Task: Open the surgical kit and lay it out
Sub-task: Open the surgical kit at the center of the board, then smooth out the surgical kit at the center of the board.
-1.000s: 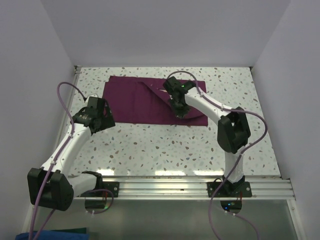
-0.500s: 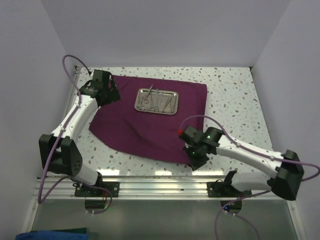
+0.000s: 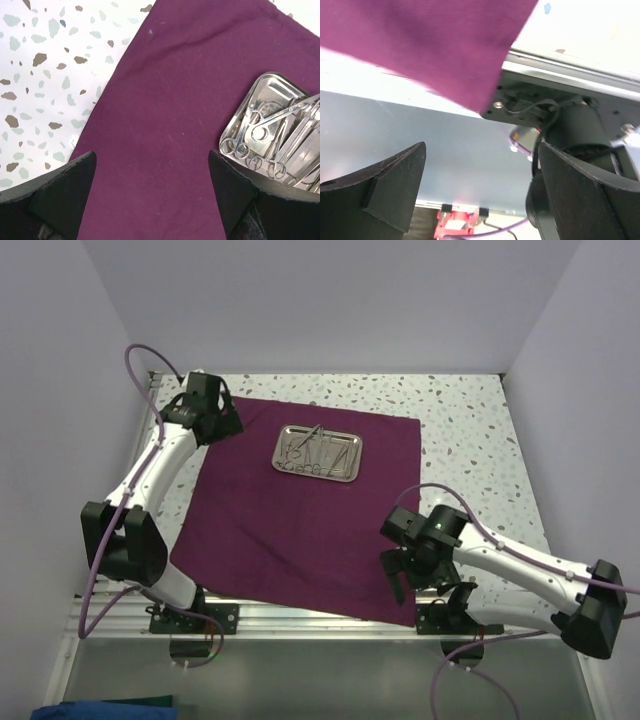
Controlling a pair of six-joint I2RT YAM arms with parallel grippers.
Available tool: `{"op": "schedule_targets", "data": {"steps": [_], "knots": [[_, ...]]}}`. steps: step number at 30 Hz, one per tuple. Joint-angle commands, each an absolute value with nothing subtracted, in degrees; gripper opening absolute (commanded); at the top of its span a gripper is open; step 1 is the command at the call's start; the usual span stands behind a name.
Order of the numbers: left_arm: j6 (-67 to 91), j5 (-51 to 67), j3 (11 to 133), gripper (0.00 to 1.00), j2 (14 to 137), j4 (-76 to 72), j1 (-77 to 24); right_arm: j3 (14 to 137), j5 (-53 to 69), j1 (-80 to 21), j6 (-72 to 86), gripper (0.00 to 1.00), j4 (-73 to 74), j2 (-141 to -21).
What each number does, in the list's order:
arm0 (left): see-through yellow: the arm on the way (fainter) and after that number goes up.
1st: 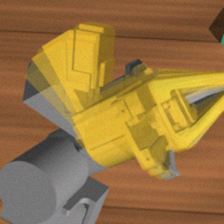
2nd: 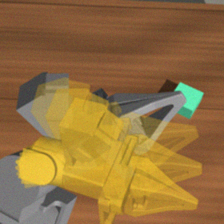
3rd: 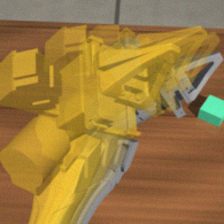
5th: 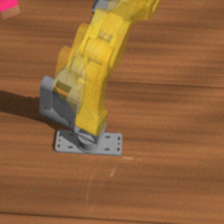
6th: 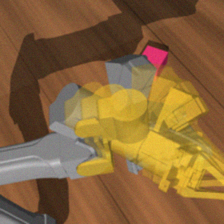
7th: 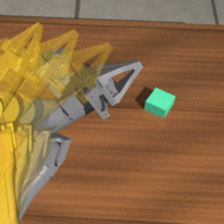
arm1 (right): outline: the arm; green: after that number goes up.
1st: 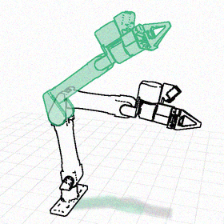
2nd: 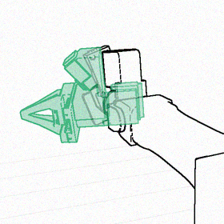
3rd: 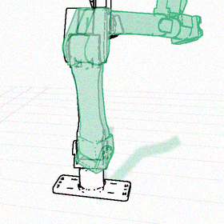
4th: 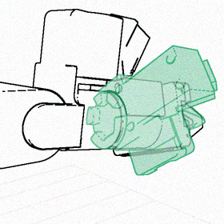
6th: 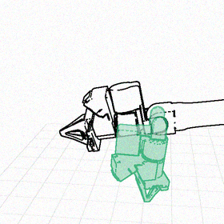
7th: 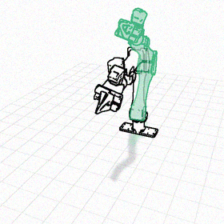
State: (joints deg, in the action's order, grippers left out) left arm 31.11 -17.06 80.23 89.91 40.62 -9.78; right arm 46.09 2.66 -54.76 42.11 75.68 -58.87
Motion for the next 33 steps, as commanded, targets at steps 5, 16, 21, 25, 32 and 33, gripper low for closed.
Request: {"op": "schedule_targets", "data": {"steps": [5, 16, 21, 25, 32, 33], "knots": [[31.47, -18.72, 78.66, 0.98, 84.91, 42.01, -9.84, 63.96, -7.45, -53.97, 40.61, 0.98, 76.12, -69.16], [28.48, -14.07, 81.56, 0.97, 85.26, 44.03, -7.82, 77.39, 0.54, -19.79, 32.17, 0.98, 53.71, -90.57], [29.97, -10.64, 74.38, 0.96, 80.69, 44.12, -7.82, 91.82, 0.09, -13.63, 30.68, 0.98, 52.81, -105.88], [29.88, -9.84, 69.62, 0.96, 76.65, 44.47, -7.82, 106.04, -1.93, -9.41, 30.41, 0.98, 55.45, -116.96], [27.16, -12.92, 68.47, 0.96, 73.13, 46.93, -7.82, 120.48, -7.64, -5.63, 27.25, 0.98, 59.85, -130.15], [26.9, -13.09, 68.47, 0.96, 73.04, 47.02, -7.82, 123.54, -8.26, -5.45, 26.46, 0.98, 61.07, -133.04]]}}
